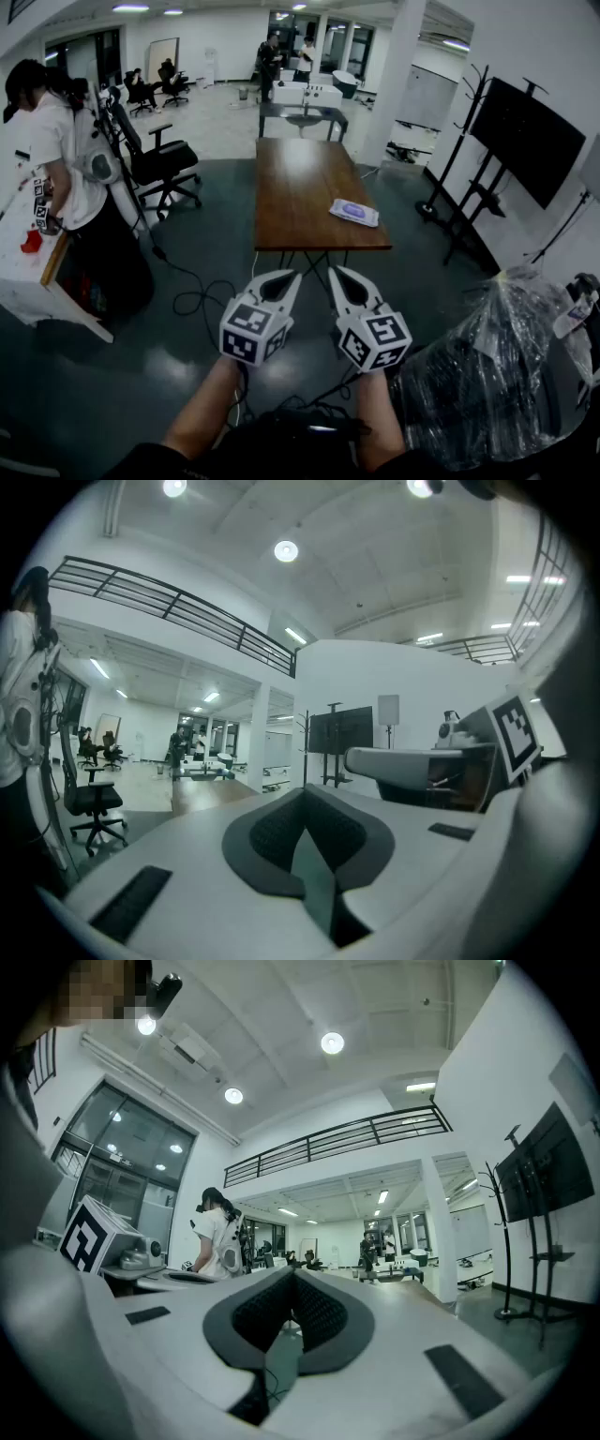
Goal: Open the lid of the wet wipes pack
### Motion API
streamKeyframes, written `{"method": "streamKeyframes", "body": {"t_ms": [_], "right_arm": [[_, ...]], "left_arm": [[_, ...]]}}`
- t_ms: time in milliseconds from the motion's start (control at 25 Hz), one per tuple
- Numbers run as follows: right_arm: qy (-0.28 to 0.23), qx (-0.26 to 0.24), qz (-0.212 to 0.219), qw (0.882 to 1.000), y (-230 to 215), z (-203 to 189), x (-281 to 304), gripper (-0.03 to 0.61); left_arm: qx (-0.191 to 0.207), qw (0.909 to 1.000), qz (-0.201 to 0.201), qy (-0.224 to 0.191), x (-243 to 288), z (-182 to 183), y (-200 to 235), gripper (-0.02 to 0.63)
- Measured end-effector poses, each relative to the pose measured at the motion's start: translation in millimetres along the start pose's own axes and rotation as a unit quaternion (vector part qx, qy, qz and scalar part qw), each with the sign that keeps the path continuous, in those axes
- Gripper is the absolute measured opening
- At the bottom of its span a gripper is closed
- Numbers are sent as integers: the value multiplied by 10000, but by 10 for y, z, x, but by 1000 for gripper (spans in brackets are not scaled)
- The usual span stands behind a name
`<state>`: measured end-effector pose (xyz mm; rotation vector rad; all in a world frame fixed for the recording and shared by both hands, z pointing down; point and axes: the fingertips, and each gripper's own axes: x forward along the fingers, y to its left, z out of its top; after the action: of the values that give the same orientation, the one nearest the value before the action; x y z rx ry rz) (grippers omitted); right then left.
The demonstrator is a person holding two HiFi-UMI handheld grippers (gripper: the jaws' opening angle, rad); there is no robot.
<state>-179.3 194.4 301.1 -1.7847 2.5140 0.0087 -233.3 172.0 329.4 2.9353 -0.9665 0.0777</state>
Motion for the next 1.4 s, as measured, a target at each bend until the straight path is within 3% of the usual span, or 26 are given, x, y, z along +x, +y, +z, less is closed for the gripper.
{"method": "streamKeyframes", "body": {"t_ms": [600,880,1160,1400], "right_arm": [[-167,10,-90,9998,-86,38,113,11],[-90,-23,-334,9994,-175,-49,224,11],[-9,-9,-608,9981,-647,-132,390,11],[-42,-30,-576,9983,-1249,-168,649,11]], "left_arm": [[66,9999,-148,12,146,-2,67,6],[113,9993,-341,101,278,-79,178,6],[168,9981,-554,226,800,-160,226,6],[157,9980,-531,319,1473,-209,331,6]]}}
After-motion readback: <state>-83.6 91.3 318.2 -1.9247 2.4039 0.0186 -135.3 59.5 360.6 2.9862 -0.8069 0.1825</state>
